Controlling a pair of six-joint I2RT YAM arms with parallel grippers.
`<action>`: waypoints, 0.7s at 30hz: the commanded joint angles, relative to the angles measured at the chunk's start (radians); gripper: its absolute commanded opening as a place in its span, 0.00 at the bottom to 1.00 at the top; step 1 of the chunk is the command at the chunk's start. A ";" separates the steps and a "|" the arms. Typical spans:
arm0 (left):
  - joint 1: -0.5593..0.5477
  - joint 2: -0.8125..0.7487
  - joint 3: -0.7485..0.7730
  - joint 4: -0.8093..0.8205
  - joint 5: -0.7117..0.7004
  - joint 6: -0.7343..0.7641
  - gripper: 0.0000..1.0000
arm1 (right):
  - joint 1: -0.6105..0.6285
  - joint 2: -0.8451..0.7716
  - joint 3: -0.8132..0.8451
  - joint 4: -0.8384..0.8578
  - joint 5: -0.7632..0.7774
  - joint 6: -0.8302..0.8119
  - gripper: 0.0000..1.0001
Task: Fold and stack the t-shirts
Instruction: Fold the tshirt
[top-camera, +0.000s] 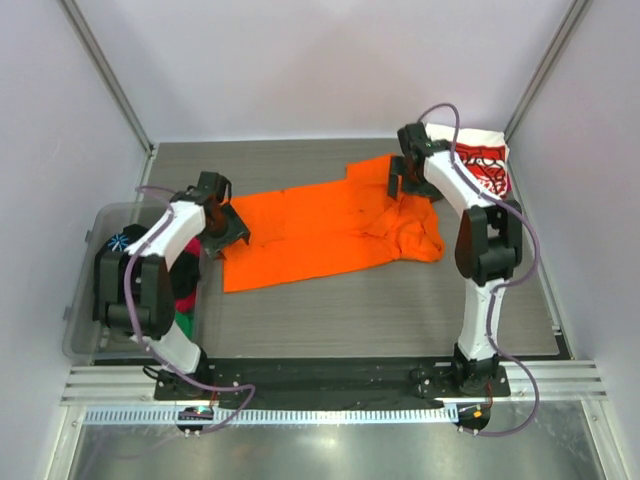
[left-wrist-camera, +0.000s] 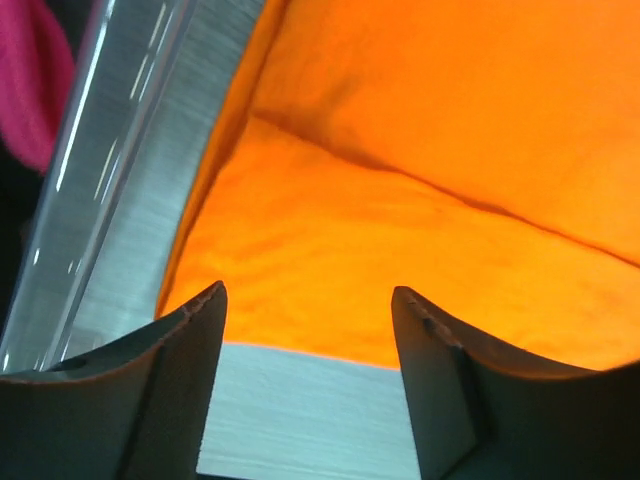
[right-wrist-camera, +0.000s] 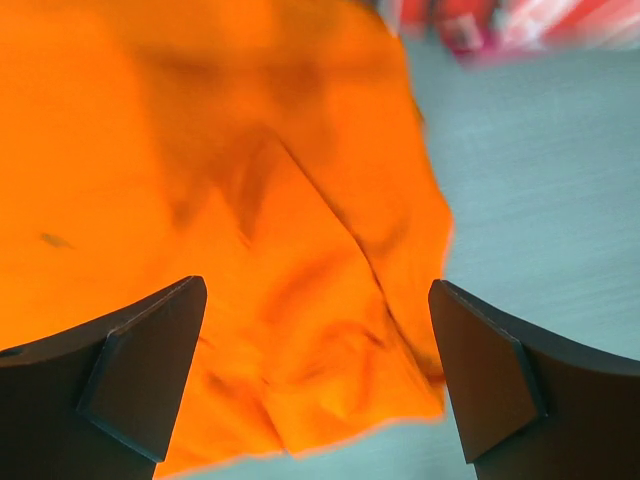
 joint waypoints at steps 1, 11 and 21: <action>0.003 -0.133 -0.033 -0.032 0.015 0.011 0.70 | -0.031 -0.281 -0.230 0.056 -0.039 0.063 1.00; -0.091 -0.323 -0.269 0.020 -0.002 -0.041 0.68 | -0.138 -0.655 -0.838 0.289 -0.202 0.202 0.80; -0.100 -0.303 -0.438 0.155 0.004 -0.086 0.64 | -0.268 -0.551 -0.971 0.453 -0.341 0.165 0.65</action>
